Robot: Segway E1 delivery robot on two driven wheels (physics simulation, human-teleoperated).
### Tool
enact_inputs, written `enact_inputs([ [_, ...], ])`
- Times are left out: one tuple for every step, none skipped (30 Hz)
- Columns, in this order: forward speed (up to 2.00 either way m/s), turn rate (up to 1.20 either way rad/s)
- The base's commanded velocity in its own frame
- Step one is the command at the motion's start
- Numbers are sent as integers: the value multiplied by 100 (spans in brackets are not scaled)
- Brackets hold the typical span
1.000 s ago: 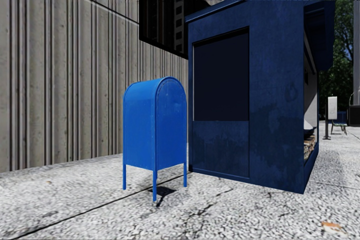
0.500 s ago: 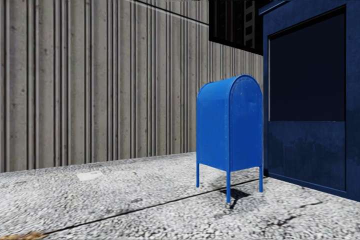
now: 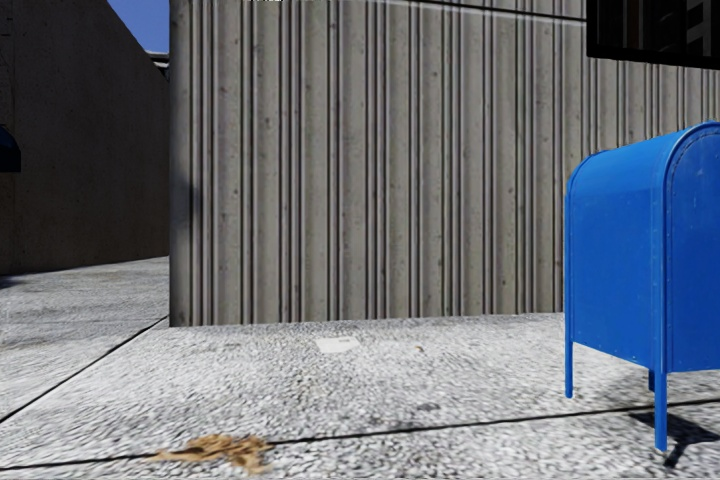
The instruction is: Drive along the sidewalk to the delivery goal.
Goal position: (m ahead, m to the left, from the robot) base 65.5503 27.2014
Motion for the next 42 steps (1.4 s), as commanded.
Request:
enact_inputs([
  [43,83],
  [43,83],
  [57,83],
  [66,83],
  [66,83],
  [68,83],
  [70,83],
  [70,83],
  [70,83],
  [70,83],
  [71,83],
  [71,83],
  [71,83],
  [71,83],
  [71,83],
  [71,83],
  [71,83],
  [71,83],
  [71,83],
  [71,83],
  [71,83],
  [71,83],
  [71,83],
  [71,83],
  [73,83],
  [73,83],
  [75,83],
  [79,83],
  [79,83],
  [83,83],
  [87,81],
  [87,81],
  [90,71],
  [92,57],
  [97,47],
  [97,47],
  [100,3],
  [101,0],
  [101,0],
  [103,0],
  [105,0],
  [108,0],
])
